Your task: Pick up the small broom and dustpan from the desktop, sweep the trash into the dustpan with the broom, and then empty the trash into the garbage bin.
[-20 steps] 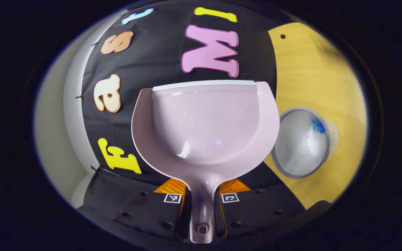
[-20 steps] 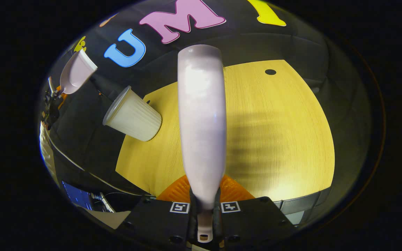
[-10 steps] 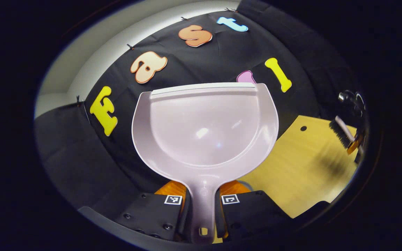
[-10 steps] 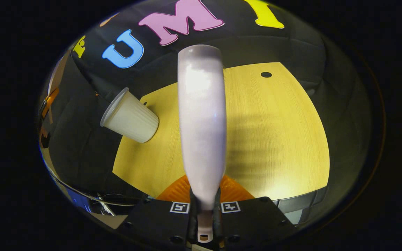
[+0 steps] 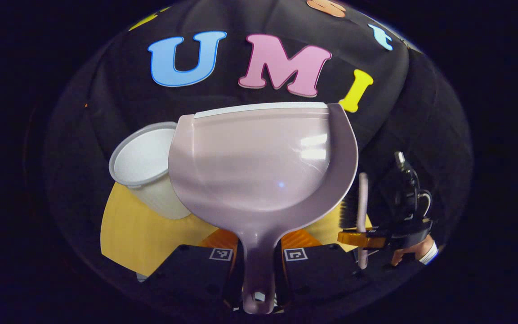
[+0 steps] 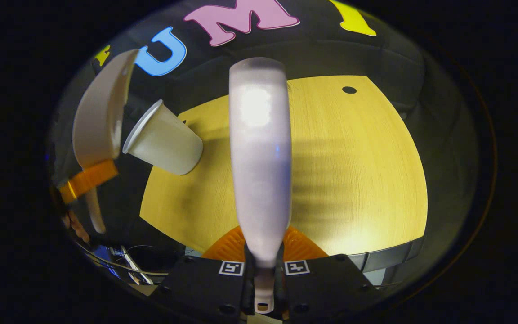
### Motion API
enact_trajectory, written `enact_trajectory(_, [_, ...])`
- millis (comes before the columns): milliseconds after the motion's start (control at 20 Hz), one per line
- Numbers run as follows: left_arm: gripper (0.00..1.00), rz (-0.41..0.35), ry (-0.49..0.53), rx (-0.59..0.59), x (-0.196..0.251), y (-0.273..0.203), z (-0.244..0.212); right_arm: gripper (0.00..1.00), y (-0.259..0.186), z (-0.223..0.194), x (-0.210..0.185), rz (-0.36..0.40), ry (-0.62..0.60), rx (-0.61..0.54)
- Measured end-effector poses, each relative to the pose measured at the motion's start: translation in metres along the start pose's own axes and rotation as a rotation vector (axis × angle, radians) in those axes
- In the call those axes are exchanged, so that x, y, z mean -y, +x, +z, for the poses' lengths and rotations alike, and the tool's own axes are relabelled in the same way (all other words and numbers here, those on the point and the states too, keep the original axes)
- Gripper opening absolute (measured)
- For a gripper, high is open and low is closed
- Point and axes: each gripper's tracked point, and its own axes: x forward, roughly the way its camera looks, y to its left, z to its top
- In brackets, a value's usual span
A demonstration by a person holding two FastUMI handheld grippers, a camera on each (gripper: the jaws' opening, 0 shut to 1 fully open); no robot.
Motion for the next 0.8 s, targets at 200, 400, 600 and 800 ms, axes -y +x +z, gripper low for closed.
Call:
enact_trajectory(200, [0.25,0.044,-0.037,-0.271,-0.006,0.004,-0.027,0.18,0.040,-0.008,0.003,-0.123,0.039,-0.129])
enact_trajectory(400, [0.25,0.073,-0.055,-0.478,0.000,-0.015,-0.022,0.18,0.089,-0.033,0.013,-0.212,0.031,-0.285])
enact_trajectory(600, [0.25,0.101,-0.089,-0.570,0.001,-0.045,0.007,0.18,0.119,-0.062,0.019,-0.257,0.033,-0.406])
enact_trajectory(800, [0.23,0.171,-0.022,-0.602,0.002,-0.052,0.021,0.18,0.127,-0.077,0.028,-0.302,0.022,-0.478])
